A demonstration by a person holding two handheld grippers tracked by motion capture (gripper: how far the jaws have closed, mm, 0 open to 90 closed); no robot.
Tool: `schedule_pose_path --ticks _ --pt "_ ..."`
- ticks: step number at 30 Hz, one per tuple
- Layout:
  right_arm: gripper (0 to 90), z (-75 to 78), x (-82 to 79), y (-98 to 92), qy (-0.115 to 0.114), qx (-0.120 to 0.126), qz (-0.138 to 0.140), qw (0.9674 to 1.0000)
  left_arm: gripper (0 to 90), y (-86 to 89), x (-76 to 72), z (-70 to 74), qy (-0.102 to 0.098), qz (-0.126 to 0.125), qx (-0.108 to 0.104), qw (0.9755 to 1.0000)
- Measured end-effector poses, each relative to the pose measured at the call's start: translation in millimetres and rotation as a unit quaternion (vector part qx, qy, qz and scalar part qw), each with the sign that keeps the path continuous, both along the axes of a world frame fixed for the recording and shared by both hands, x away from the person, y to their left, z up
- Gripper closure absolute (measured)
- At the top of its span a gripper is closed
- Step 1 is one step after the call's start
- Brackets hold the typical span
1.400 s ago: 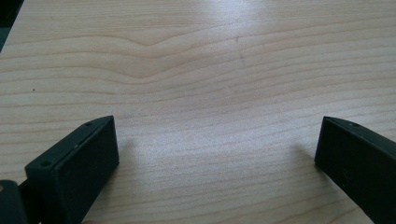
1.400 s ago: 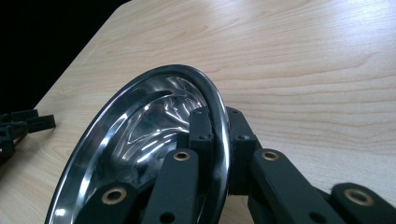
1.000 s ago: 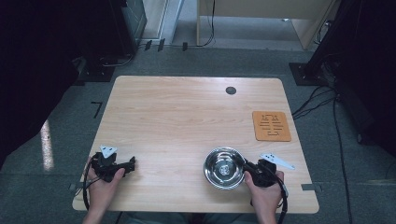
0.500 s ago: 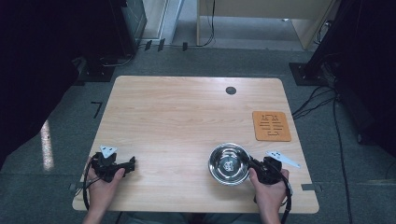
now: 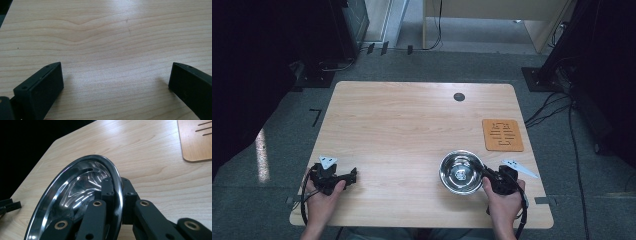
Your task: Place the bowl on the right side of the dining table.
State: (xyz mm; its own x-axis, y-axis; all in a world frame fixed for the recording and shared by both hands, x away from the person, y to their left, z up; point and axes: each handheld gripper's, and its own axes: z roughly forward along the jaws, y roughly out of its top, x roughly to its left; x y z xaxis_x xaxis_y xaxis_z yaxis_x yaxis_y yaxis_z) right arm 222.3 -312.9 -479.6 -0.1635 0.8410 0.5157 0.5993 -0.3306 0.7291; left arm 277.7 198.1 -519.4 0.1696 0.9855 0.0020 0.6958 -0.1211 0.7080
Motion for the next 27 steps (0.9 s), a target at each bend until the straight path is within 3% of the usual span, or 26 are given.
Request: schedule_pose_path --ticks 27 --pt "84.8 5.5 12.9 -33.9 -0.005 0.005 -0.049 0.9988 0.0 0.0 0.0 0.0 0.0 0.0 0.0 1.0"
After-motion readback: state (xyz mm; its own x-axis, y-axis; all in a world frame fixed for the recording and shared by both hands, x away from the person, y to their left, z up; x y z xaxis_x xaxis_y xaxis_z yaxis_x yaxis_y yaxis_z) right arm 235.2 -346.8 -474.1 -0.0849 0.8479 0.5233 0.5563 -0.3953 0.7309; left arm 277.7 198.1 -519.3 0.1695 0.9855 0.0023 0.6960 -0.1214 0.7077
